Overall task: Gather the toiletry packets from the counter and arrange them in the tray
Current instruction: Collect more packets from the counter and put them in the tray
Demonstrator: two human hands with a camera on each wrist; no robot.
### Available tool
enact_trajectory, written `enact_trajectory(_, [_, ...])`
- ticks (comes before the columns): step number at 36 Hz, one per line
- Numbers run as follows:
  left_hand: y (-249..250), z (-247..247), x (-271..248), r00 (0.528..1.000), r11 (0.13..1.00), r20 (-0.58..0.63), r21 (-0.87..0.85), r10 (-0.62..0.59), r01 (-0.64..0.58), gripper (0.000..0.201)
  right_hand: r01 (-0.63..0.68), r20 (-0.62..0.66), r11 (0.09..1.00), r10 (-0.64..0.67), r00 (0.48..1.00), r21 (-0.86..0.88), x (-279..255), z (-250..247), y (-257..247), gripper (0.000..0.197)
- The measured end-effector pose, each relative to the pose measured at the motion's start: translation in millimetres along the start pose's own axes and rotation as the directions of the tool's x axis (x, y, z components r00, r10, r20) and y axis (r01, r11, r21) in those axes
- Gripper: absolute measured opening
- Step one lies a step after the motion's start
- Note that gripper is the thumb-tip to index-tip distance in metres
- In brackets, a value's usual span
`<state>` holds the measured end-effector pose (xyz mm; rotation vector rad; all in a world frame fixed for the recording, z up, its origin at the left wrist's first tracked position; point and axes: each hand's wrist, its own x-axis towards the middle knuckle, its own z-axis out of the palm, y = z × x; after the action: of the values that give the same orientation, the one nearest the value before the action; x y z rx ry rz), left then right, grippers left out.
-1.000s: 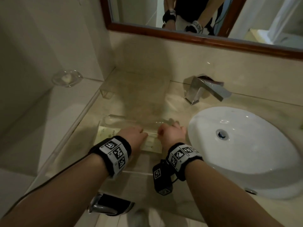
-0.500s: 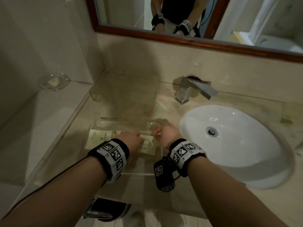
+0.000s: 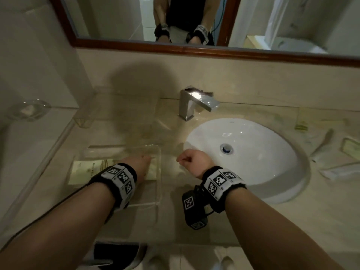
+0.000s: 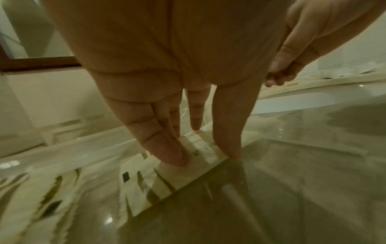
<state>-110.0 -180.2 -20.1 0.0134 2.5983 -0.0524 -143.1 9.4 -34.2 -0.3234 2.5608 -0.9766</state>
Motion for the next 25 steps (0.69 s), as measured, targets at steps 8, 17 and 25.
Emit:
enact_trajectory(8, [9.7, -3.4, 0.0, 0.995, 0.996, 0.030, -0.011, -0.092, 0.092, 0.059, -0.042, 0.002, 0.997, 0.042, 0.999, 0.071, -10.2, -26.9, 30.3, 0.019])
enact_trajectory(17, [68.0, -51.8, -8.6, 0.996, 0.999, -0.086, -0.040, -0.031, 0.028, 0.069, -0.074, -0.006, 0.993, 0.075, 0.997, 0.093, -24.4, -60.0, 63.0, 0.023])
enact_trajectory(25, [180.7, -86.8, 7.3, 0.978, 0.988, -0.151, -0.044, 0.142, -0.151, 0.066, -0.118, -0.087, 0.985, 0.129, 0.988, 0.126, -46.8, -111.0, 109.8, 0.024])
